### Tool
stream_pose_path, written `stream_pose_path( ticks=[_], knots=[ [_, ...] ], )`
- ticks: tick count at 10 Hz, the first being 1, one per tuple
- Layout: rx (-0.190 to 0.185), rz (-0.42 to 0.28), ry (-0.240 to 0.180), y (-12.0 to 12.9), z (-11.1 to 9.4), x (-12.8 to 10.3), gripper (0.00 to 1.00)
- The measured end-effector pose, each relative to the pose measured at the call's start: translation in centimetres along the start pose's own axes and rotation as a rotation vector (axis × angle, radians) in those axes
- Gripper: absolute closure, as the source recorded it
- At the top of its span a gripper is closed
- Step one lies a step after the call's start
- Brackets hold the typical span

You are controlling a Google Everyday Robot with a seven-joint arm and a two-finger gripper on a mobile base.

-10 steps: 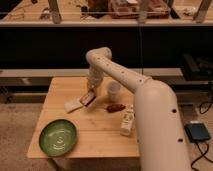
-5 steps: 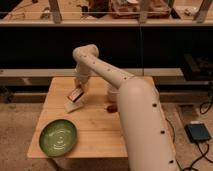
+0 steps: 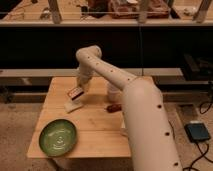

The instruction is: Place the eraser on the white sponge

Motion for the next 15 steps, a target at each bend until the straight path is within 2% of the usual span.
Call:
stream_pose_path(
  ticks=[2, 4, 6, 8, 9, 11, 13, 15],
  knots=[
    [0.003, 0.030, -0.016, 0.2, 0.3, -0.4, 1.00],
    [-0.014, 0.044, -0.058, 0.2, 1.2, -0.8, 1.00],
    [-0.042, 0.029, -0.148, 0.5, 2.8, -1.3, 1.00],
    [-0.080, 0.000, -0.199, 0.4, 4.6, -2.6, 1.00],
    [-0.095, -0.009, -0.212, 0.3, 5.2, -3.0, 1.00],
    [-0.087, 0.013, -0.192, 0.3, 5.1, -2.8, 0.98],
    [-0.090, 0.016, -0.192, 0.6, 4.9, -2.3, 0.80],
    [-0.094, 0.006, -0.196, 0.1, 5.2, -3.1, 0.57]
  ],
)
